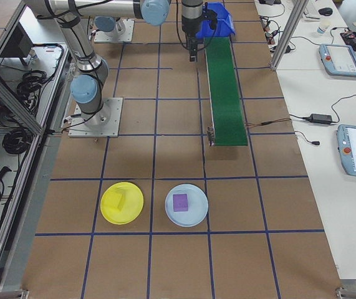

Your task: Move block left to right into plate

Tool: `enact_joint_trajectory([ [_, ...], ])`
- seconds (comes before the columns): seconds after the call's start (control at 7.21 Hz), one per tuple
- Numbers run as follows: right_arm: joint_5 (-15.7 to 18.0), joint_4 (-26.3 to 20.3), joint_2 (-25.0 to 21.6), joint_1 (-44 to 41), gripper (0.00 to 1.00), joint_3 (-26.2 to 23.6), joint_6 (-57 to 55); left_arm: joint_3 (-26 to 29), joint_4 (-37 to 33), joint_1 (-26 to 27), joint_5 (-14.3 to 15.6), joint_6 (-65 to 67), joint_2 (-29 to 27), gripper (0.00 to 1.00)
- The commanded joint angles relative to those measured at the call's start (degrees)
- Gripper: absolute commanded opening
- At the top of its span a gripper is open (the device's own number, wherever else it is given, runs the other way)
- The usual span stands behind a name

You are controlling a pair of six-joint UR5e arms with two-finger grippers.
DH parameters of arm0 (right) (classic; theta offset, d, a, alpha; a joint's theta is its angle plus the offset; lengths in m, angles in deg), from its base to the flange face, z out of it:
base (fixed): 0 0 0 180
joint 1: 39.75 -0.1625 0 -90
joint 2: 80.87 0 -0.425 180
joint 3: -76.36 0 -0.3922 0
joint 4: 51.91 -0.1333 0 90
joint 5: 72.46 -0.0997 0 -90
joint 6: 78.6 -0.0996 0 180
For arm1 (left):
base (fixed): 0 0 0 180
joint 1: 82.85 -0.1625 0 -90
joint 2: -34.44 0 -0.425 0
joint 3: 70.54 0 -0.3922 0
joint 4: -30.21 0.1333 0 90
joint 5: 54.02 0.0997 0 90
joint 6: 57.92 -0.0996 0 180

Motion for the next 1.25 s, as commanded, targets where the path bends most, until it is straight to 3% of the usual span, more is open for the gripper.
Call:
enact_joint_trajectory([
  [0.0,0.05,-3.12,3.48,-4.84,1.0,5.52,-6.73,0.0,-0.02,0.08,0.0,0.0,-0.03,1.0],
  [0.42,-0.74,-1.92,3.84,-5.03,1.0,5.02,-11.37,0.0,-0.2,0.08,0.0,0.18,-0.03,1.0],
  [0.55,-0.48,-0.09,3.84,-5.03,1.0,4.76,-18.53,0.0,-0.2,0.08,0.0,0.18,-0.03,1.0],
  [1.11,-0.57,0.9,3.31,-5.2,1.0,3.0,-19.48,0.0,-0.2,0.08,0.0,0.18,-0.03,1.0],
])
